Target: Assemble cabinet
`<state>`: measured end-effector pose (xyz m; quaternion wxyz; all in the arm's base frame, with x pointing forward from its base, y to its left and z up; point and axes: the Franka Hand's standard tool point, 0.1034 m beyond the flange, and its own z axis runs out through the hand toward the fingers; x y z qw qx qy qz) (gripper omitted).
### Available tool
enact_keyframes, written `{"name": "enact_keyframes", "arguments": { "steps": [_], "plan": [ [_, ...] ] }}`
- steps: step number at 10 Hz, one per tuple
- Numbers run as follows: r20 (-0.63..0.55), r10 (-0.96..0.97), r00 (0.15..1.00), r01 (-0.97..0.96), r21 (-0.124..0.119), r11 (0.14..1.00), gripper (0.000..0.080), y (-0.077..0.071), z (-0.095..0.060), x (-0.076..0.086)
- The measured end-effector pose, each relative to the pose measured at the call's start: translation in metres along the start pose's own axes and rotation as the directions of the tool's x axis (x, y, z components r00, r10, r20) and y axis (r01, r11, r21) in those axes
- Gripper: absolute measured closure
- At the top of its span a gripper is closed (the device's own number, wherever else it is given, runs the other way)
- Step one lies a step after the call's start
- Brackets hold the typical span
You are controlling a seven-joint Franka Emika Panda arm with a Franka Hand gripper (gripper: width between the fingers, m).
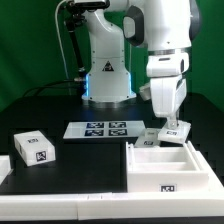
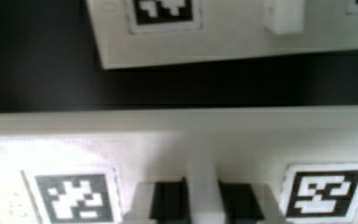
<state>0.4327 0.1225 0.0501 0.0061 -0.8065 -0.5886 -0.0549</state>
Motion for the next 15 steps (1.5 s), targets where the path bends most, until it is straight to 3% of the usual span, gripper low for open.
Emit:
{"name": "enact_keyframes", "arguments": {
  "steps": [4, 5, 7, 15],
  "plan": [
    [0.008, -0.02, 1.0, 0.02, 0.013, 1.0, 0.0731, 0.003, 0.003, -0.003],
    [0.02, -0.061, 0.998, 0.06, 0.033, 0.998, 0.0731, 0.01, 0.004, -0.002],
    [0.03, -0.069, 0.997, 0.068, 0.046, 0.997, 0.0731, 0.014, 0.005, 0.006],
    [0.032, -0.146, 0.989, 0.144, 0.04, 0.989, 0.073, 0.022, -0.003, -0.005]
  ]
}}
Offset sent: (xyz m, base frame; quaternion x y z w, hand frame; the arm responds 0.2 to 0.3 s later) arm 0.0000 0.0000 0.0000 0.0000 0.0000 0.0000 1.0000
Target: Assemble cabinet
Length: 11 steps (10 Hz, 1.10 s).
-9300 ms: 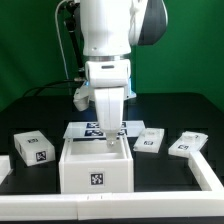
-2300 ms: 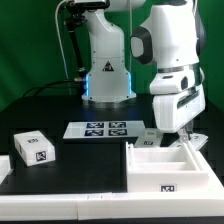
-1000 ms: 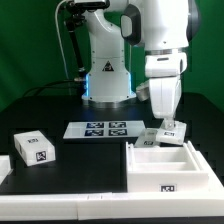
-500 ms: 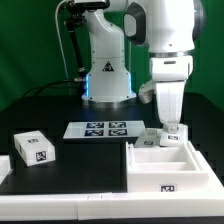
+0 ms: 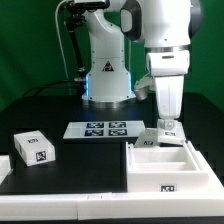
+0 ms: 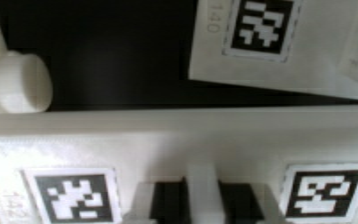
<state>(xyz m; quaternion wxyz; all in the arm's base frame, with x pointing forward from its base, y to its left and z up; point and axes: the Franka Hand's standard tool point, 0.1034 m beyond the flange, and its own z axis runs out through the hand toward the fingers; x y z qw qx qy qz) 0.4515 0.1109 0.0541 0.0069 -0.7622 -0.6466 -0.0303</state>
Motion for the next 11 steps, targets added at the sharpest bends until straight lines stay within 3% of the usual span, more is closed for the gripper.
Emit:
{"name": "enact_keyframes", "arguments": {
  "steps": [11],
  "plan": [
    [-0.004, 0.013, 1.0, -0.013, 0.003, 1.0, 0.0729, 0.0046, 0.0046, 0.0032]
  ]
}}
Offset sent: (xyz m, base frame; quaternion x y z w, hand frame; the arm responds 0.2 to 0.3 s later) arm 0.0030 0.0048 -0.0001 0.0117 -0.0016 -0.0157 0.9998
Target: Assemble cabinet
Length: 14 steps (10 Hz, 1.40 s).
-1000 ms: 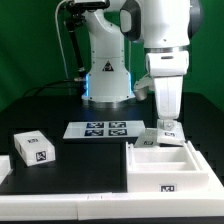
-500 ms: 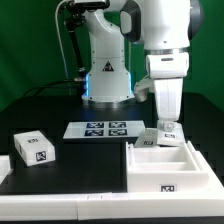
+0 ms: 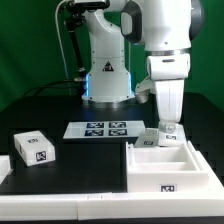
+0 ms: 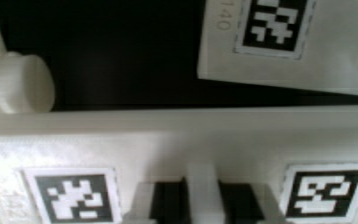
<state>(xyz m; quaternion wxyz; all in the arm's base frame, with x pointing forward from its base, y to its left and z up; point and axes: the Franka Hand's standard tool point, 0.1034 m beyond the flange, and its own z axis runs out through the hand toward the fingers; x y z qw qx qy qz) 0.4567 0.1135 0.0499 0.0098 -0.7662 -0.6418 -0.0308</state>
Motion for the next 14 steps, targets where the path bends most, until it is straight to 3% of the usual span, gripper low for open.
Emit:
{"name": "enact_keyframes", "arguments": {
  "steps": [5, 14],
  "plan": [
    [0.003, 0.001, 1.0, -0.001, -0.011, 1.0, 0.0729, 0.0068, -0.0086, -0.005],
    [0.0, 0.005, 1.0, -0.005, -0.007, 1.0, 0.0729, 0.0049, -0.0038, -0.0023]
  ]
}}
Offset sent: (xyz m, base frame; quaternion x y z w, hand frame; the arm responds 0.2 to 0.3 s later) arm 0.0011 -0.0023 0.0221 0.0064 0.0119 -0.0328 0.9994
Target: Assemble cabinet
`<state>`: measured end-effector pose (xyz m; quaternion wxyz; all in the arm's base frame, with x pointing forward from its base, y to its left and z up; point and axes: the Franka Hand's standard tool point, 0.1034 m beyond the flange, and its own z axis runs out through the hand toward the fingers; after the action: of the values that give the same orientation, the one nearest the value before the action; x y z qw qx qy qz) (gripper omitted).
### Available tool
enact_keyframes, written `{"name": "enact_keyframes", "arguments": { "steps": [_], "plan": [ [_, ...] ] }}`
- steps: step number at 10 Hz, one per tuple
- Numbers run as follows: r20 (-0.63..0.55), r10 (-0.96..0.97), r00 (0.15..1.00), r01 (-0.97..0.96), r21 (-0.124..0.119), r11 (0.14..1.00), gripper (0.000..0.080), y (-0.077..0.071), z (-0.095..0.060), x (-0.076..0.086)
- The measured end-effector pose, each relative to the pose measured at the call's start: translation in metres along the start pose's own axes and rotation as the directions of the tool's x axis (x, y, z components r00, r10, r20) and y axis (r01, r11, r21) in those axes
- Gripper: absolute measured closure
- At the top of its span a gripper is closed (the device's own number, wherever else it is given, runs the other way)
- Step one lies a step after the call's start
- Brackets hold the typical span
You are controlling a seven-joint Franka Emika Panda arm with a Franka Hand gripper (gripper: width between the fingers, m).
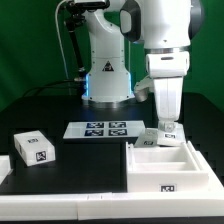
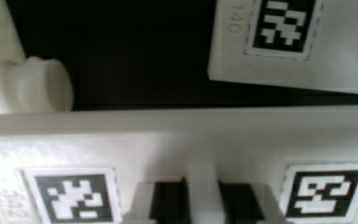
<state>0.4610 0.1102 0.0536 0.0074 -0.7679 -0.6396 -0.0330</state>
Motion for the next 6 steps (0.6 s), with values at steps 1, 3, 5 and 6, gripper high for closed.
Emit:
{"name": "enact_keyframes", "arguments": {
  "steps": [1, 3, 5, 6],
  "plan": [
    [0.0, 0.0, 1.0, 0.0, 0.0, 1.0, 0.0729, 0.0, 0.0, -0.0001],
    [0.004, -0.001, 1.0, 0.001, 0.004, 1.0, 0.0729, 0.004, -0.0019, -0.0001],
    [0.007, 0.002, 1.0, -0.002, 0.014, 1.0, 0.0729, 0.0043, 0.0002, -0.0008],
    [0.008, 0.002, 1.0, -0.002, 0.015, 1.0, 0.0729, 0.0043, 0.0006, -0.0005]
  ]
}}
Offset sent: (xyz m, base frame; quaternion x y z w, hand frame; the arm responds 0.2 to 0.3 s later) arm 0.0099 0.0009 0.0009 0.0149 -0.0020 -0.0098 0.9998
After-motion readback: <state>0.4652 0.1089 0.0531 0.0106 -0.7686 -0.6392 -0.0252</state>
